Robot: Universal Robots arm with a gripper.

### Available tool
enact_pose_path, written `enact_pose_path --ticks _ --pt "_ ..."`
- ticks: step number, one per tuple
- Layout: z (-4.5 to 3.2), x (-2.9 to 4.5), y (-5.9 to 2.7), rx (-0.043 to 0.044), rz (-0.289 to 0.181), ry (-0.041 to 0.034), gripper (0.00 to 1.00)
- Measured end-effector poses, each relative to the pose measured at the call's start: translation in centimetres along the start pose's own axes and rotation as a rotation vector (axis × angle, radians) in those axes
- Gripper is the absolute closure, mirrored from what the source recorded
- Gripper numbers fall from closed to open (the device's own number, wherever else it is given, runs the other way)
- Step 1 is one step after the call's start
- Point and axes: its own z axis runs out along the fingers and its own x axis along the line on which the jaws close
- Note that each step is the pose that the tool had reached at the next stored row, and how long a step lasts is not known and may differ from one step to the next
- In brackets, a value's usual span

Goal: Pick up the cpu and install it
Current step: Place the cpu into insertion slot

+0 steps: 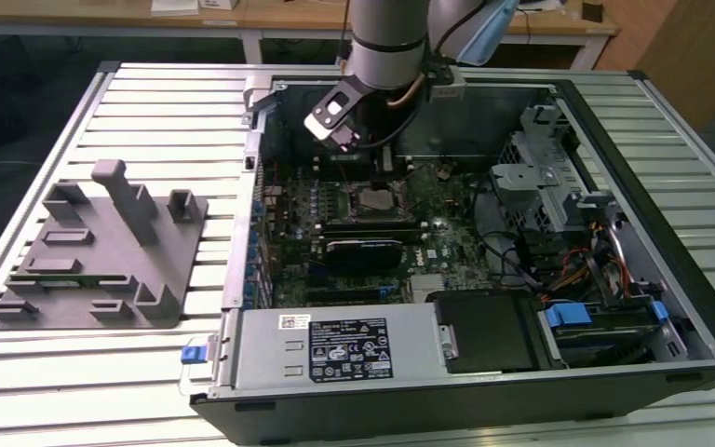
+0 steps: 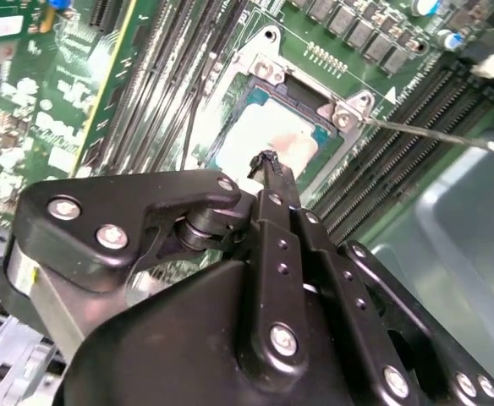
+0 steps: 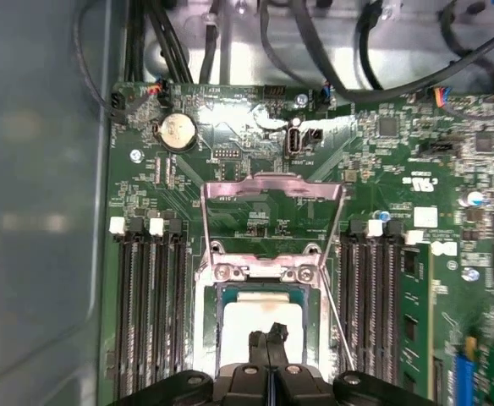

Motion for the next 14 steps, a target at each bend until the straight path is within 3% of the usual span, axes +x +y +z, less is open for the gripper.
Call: enact_pose_path --ticks 10,14 --pt "-2.68 -0.04 0.12 -0.0007 0.0 -0.0001 0.89" --pt "-2.92 -0.04 0.14 -0.0009 0.0 0.0002 0.89"
